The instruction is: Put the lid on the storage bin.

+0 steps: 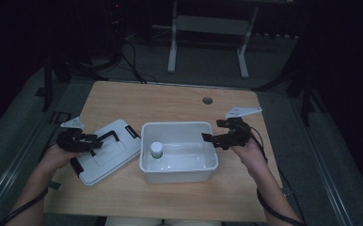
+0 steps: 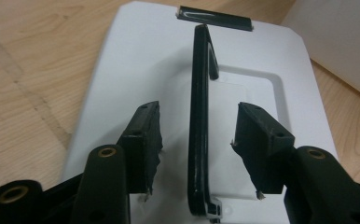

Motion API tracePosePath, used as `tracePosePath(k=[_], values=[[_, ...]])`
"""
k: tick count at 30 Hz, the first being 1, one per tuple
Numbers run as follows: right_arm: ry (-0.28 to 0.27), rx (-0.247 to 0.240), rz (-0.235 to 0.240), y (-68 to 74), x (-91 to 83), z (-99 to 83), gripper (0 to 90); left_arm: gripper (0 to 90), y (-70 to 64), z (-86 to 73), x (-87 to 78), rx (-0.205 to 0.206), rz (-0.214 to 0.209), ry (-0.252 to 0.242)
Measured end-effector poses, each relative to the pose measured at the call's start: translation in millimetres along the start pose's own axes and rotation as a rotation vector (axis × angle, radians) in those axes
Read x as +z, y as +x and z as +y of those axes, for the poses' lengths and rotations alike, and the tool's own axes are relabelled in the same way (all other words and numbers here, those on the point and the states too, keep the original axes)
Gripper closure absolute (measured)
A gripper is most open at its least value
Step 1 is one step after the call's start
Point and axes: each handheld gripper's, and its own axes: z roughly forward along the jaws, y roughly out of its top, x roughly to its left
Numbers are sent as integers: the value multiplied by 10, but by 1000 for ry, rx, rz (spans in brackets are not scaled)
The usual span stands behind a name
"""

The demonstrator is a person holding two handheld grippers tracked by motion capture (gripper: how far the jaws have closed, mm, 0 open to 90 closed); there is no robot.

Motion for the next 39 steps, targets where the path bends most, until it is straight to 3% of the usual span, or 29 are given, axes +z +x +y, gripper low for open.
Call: tracePosePath(k=[6, 12, 18, 26, 34, 39], values=[[-3, 46, -93, -224, -142, -292, 150, 546, -5, 7, 64, 6, -7, 25], [17, 82, -158, -381, -128, -665, 150, 597, 11, -7, 81, -6, -13, 32], [-7, 150, -176, -517, -81, -1029, 150, 614, 5, 17, 92, 0, -21, 37], [-43, 183, -210, -565, -93, -1369, 150, 707, -1, 21, 122, -4, -38, 43], [-29, 201, -244, -581, -152, -1601, 150, 817, -12, 13, 152, -5, -66, 54], [-25, 211, -252, -583, -163, -1736, 150, 832, -23, 10, 151, 3, -72, 41]])
